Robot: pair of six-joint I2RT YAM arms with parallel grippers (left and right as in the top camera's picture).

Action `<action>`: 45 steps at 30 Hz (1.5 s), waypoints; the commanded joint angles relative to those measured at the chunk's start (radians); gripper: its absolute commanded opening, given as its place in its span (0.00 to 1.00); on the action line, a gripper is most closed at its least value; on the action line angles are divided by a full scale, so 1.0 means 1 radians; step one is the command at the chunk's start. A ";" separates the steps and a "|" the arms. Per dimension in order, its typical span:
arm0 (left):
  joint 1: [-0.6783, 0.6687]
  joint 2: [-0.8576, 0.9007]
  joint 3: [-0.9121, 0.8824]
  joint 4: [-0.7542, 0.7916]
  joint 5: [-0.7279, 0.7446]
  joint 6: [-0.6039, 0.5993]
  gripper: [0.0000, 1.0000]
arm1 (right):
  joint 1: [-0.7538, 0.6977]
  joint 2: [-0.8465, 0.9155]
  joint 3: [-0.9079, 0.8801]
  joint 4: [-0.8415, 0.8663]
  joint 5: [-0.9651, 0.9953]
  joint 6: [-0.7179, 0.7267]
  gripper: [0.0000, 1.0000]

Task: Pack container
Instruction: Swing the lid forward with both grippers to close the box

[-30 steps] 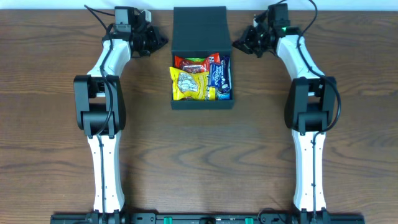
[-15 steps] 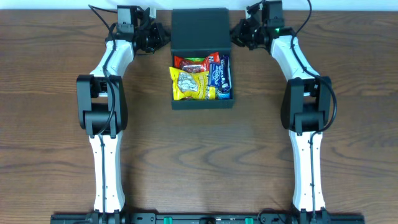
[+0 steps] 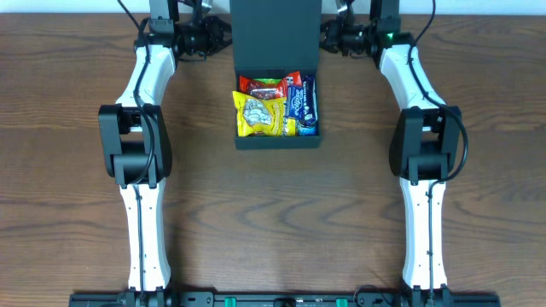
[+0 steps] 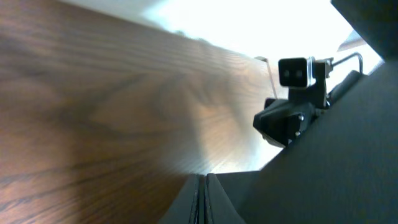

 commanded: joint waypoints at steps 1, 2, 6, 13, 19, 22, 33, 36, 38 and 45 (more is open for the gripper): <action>-0.002 -0.052 0.036 -0.038 0.055 0.089 0.06 | 0.002 0.010 0.062 0.000 -0.109 -0.047 0.02; -0.002 -0.063 0.038 -0.054 0.053 0.108 0.06 | 0.002 0.010 0.071 -0.002 -0.116 -0.053 0.01; -0.001 -0.119 0.039 -0.146 0.039 0.215 0.06 | 0.003 0.010 0.116 -0.097 -0.123 -0.121 0.02; -0.001 -0.228 0.039 -0.362 -0.052 0.442 0.06 | 0.022 0.010 0.208 -0.509 -0.006 -0.418 0.02; -0.002 -0.304 0.039 -0.558 -0.156 0.621 0.06 | 0.031 0.010 0.303 -0.791 0.169 -0.579 0.02; -0.002 -0.333 0.039 -0.630 -0.245 0.661 0.06 | 0.029 0.010 0.340 -0.859 0.240 -0.583 0.02; -0.001 -0.415 0.039 -0.816 -0.401 0.704 0.06 | 0.024 0.010 0.521 -1.063 0.438 -0.582 0.02; -0.005 -0.419 0.039 -0.885 -0.404 0.707 0.06 | 0.025 0.010 0.561 -1.159 0.505 -0.586 0.01; -0.025 -0.419 0.034 -0.946 -0.407 0.764 0.06 | 0.025 0.010 0.583 -1.241 0.542 -0.586 0.02; -0.187 -0.418 -0.089 -0.934 -0.534 0.830 0.06 | 0.003 -0.063 0.672 -1.346 0.610 -0.562 0.02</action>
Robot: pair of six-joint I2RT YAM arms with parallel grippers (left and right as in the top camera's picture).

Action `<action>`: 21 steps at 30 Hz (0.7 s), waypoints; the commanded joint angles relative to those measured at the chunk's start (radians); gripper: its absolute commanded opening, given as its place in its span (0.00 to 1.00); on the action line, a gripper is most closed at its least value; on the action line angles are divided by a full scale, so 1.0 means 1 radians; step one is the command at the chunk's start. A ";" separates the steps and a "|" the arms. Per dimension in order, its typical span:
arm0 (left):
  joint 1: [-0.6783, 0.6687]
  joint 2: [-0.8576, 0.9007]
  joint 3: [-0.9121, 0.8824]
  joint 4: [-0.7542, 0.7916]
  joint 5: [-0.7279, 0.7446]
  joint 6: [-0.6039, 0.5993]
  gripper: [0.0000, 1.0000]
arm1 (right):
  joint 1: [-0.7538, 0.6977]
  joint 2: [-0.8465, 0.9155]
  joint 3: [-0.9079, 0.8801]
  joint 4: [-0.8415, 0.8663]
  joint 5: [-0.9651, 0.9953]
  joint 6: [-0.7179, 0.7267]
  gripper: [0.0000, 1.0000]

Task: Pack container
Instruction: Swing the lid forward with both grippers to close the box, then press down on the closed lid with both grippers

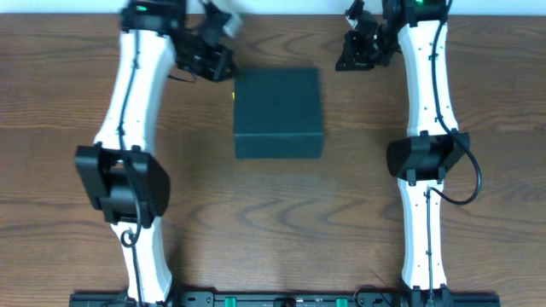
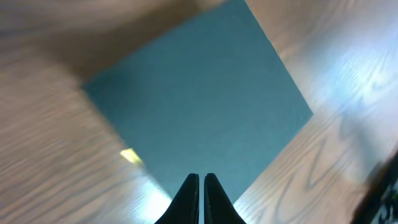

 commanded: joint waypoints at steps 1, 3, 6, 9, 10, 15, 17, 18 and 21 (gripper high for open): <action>-0.061 -0.017 -0.085 0.025 -0.057 0.039 0.06 | -0.011 -0.081 0.024 -0.004 0.071 0.006 0.02; -0.099 -0.017 -0.156 0.063 -0.057 0.039 0.06 | -0.009 -0.165 0.024 -0.004 0.124 0.006 0.02; -0.118 -0.017 -0.195 0.072 -0.059 0.040 0.06 | -0.013 -0.286 -0.006 -0.004 0.128 0.002 0.01; -0.119 -0.017 -0.209 0.076 -0.060 0.048 0.06 | -0.024 -0.400 -0.123 -0.004 0.131 -0.016 0.02; -0.119 -0.017 -0.215 0.084 -0.059 0.047 0.06 | -0.031 -0.439 -0.174 -0.004 0.129 -0.017 0.01; -0.125 -0.017 -0.284 0.153 -0.059 0.047 0.06 | -0.076 -0.616 -0.448 0.007 0.087 -0.036 0.02; -0.126 -0.017 -0.301 0.171 -0.060 0.047 0.06 | -0.074 -0.669 -0.562 0.021 0.071 -0.057 0.01; -0.126 -0.017 -0.312 0.185 -0.060 0.047 0.06 | -0.060 -0.698 -0.646 0.039 0.071 -0.071 0.02; -0.126 -0.016 -0.356 0.224 -0.060 0.047 0.06 | 0.003 -0.758 -0.894 0.116 0.079 -0.096 0.02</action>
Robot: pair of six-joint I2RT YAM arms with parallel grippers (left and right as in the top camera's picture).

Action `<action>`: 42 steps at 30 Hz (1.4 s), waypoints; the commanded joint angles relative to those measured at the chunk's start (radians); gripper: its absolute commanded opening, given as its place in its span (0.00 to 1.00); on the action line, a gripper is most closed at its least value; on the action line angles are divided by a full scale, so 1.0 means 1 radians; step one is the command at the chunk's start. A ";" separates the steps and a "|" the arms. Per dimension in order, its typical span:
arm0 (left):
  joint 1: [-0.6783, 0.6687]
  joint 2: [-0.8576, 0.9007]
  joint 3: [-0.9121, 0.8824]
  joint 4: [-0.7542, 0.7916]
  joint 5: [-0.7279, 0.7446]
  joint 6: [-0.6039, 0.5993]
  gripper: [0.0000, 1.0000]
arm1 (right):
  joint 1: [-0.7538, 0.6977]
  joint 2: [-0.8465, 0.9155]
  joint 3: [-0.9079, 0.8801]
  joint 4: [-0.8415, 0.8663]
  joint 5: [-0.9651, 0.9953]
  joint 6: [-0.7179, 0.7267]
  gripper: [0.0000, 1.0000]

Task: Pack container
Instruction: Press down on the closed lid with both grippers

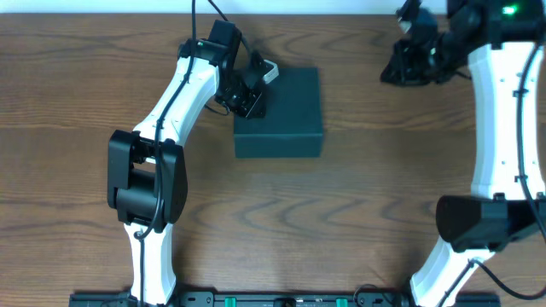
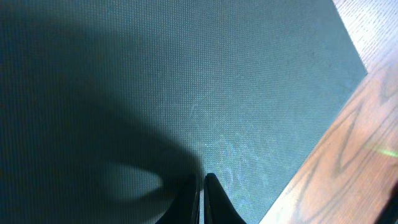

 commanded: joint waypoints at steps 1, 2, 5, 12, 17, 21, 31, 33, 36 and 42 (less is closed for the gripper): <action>-0.004 -0.016 -0.042 0.019 -0.008 0.021 0.06 | 0.066 -0.044 -0.147 0.034 -0.013 -0.036 0.02; -0.004 -0.016 -0.056 0.031 -0.008 0.021 0.06 | 0.086 -0.044 -0.188 0.057 -0.013 -0.036 0.02; -0.004 -0.016 -0.093 0.051 -0.008 0.020 0.06 | 0.171 -0.044 -0.330 0.168 -0.012 -0.035 0.01; -0.004 -0.016 -0.094 0.054 -0.007 0.012 0.06 | 0.360 -0.044 -0.613 0.440 0.050 0.022 0.02; -0.004 -0.016 -0.094 0.054 -0.005 0.000 0.06 | 0.436 -0.044 -0.752 0.607 0.132 0.107 0.02; -0.004 -0.016 -0.094 0.053 -0.005 -0.005 0.06 | 0.467 -0.044 -0.818 0.698 0.256 0.179 0.01; -0.004 -0.016 -0.094 0.047 -0.005 -0.005 0.06 | 0.493 -0.044 -0.837 0.810 0.460 0.204 0.02; -0.004 -0.016 -0.094 0.042 -0.005 -0.005 0.06 | 0.493 -0.044 -0.855 0.844 0.459 0.219 0.01; -0.004 -0.016 -0.094 0.030 -0.005 -0.005 0.06 | 0.504 -0.044 -0.900 0.903 0.459 0.232 0.02; -0.003 -0.016 -0.094 0.008 -0.005 -0.005 0.06 | 0.576 -0.067 -0.919 0.920 0.475 0.257 0.02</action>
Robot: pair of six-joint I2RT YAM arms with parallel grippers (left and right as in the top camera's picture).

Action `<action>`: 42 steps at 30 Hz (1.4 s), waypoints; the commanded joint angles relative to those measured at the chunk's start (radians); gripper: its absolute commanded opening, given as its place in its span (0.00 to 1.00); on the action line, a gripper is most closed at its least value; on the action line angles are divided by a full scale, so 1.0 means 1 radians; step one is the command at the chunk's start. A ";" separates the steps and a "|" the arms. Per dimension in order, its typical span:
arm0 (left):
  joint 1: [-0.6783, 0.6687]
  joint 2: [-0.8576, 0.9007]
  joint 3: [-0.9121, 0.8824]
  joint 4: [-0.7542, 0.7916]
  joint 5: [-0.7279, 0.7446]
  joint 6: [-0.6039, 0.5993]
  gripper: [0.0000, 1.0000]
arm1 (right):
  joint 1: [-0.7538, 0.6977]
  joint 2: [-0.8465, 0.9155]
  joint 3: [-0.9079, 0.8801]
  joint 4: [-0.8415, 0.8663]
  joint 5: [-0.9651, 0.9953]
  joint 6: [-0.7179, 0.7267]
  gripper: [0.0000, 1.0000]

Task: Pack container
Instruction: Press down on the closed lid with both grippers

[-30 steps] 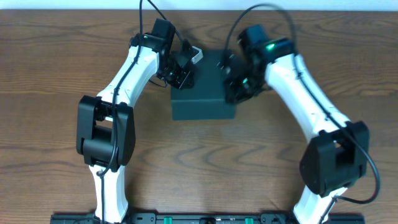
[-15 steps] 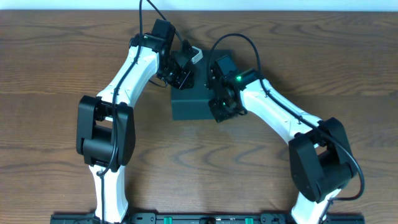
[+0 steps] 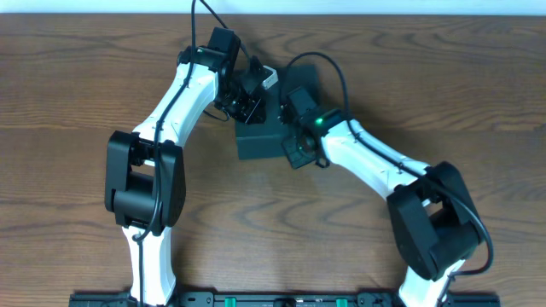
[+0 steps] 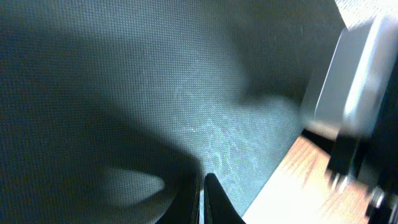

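The dark green box (image 3: 256, 145) lies shut on the table, and its contents are hidden. Its lid (image 4: 124, 74) fills the left wrist view. My left gripper (image 3: 246, 104) is shut, its tips (image 4: 202, 190) resting on the left part of the lid with nothing between them. My right arm reaches across the box from the front right, and its gripper (image 3: 293, 152) is at the box's front edge. Dark against the dark box, its fingers cannot be made out. A grey-white part of the right arm (image 4: 354, 87) shows at the lid's edge.
The brown wooden table (image 3: 444, 85) runs all around the box. Both arms cross over the box, and a black cable (image 3: 328, 64) loops above its back right corner. No other loose objects are in view.
My right arm was off at the back right of the table and now lies across the box, its gripper at the front edge. My left gripper stays shut on the lid's left part.
The box first stood open with snack packets inside, its lid upright and both grippers behind it. Then the lid was down, with the grippers off to either side. Then my left gripper was shut on the lid. Now my right arm is over the box too.
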 commanded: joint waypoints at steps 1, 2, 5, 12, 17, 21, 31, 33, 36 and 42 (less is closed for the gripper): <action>-0.003 0.006 -0.024 -0.023 -0.027 0.000 0.06 | 0.054 -0.050 -0.004 0.016 0.038 0.030 0.02; -0.003 0.006 -0.024 -0.022 -0.027 0.000 0.06 | 0.069 -0.056 -0.006 0.025 0.048 0.030 0.02; -0.003 0.006 -0.024 -0.022 -0.029 0.001 0.06 | 0.127 -0.058 -0.049 0.093 0.143 0.041 0.01; -0.002 0.006 -0.024 -0.020 -0.029 0.035 0.06 | 0.237 -0.077 -0.215 0.288 0.341 0.067 0.02; -0.002 0.006 -0.024 -0.020 -0.028 0.050 0.06 | 0.239 -0.154 -0.281 0.356 0.341 0.110 0.02; -0.002 0.006 -0.024 -0.021 -0.026 0.049 0.06 | 0.219 -0.214 -0.351 0.418 0.351 0.213 0.02; -0.002 0.006 -0.024 -0.023 0.008 0.049 0.06 | 0.210 -0.225 -0.490 0.631 0.442 0.352 0.02; -0.002 0.006 -0.024 -0.029 0.008 0.049 0.06 | 0.205 -0.222 -0.490 0.669 0.461 0.352 0.02; -0.002 0.006 -0.024 -0.034 0.008 0.049 0.06 | 0.189 -0.205 -0.491 0.734 0.463 0.352 0.02; -0.002 0.006 -0.024 -0.034 0.008 0.049 0.06 | 0.163 -0.165 -0.491 0.758 0.463 0.352 0.02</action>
